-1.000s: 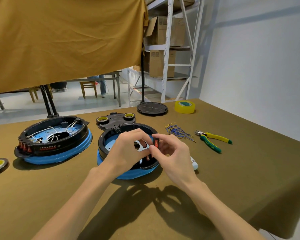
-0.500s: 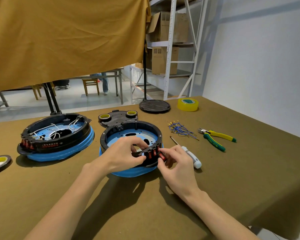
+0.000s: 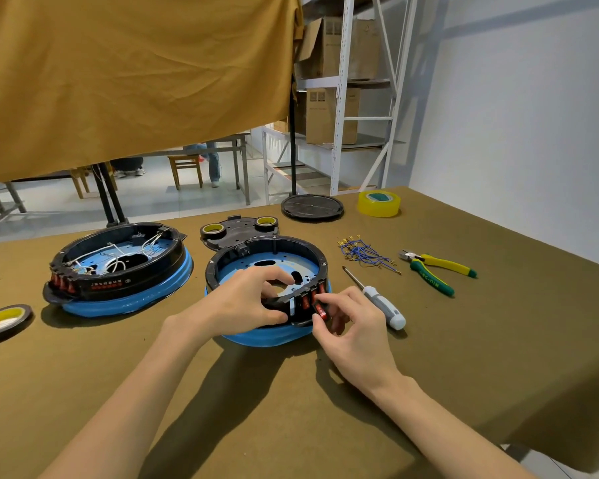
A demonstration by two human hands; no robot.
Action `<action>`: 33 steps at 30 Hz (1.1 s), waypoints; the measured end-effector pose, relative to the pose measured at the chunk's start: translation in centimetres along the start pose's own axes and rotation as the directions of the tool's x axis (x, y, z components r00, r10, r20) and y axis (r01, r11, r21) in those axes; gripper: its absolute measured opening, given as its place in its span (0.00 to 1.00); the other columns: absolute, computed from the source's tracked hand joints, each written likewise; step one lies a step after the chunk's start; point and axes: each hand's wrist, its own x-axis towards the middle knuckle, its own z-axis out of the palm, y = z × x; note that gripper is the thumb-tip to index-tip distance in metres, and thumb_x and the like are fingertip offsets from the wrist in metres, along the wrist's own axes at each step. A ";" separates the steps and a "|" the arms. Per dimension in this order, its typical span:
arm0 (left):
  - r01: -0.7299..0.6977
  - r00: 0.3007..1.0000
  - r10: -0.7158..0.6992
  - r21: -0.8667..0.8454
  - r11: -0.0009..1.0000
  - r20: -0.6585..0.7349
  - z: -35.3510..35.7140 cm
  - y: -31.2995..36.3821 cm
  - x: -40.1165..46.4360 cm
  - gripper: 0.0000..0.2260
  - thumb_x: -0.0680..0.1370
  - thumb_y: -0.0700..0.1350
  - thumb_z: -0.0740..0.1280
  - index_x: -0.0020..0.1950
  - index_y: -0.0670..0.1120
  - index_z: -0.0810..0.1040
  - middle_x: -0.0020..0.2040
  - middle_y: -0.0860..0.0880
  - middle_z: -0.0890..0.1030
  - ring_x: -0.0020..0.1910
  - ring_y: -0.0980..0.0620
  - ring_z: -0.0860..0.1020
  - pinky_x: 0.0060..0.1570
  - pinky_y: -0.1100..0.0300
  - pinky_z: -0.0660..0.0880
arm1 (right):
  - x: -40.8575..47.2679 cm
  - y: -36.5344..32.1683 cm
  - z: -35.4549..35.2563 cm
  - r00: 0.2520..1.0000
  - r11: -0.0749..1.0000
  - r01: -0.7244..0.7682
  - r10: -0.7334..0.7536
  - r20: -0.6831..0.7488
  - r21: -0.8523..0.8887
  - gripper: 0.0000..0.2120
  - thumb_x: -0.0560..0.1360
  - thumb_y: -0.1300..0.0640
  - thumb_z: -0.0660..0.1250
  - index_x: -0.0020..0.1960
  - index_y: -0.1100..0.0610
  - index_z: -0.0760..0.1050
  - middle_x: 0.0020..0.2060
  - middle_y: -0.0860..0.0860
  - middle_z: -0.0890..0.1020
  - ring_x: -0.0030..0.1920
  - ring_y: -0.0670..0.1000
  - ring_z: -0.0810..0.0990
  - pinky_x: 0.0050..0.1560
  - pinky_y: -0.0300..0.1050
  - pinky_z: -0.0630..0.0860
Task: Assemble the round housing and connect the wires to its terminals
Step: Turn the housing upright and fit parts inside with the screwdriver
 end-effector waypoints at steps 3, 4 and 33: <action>-0.018 0.999 0.018 -0.008 1.000 -0.047 0.6 0.4 0.0 0.24 0.74 0.49 0.78 0.69 0.55 0.76 0.55 0.58 0.82 0.53 0.58 0.82 0.60 0.56 0.80 | -0.1 0.2 -0.1 1.000 1.000 -0.028 0.028 0.010 0.009 0.11 0.74 0.60 0.76 0.56 0.53 0.83 0.44 0.44 0.81 0.44 0.46 0.80 0.42 0.40 0.79; -0.018 0.998 0.017 -0.012 1.000 -0.054 0.7 0.5 0.0 0.24 0.74 0.49 0.78 0.68 0.55 0.77 0.54 0.59 0.82 0.53 0.59 0.82 0.60 0.56 0.80 | -0.2 0.2 -0.1 0.999 0.999 -0.030 0.030 0.019 0.021 0.11 0.74 0.60 0.76 0.55 0.52 0.83 0.44 0.43 0.82 0.44 0.46 0.81 0.42 0.40 0.79; 0.000 0.997 -0.005 -0.076 0.997 -0.071 1.7 1.6 0.4 0.20 0.77 0.52 0.73 0.68 0.54 0.76 0.52 0.62 0.81 0.53 0.59 0.83 0.58 0.55 0.81 | -0.3 0.2 0.9 0.997 1.000 -0.008 0.007 -0.076 -0.022 0.17 0.77 0.57 0.73 0.65 0.53 0.80 0.53 0.42 0.82 0.57 0.36 0.79 0.58 0.29 0.76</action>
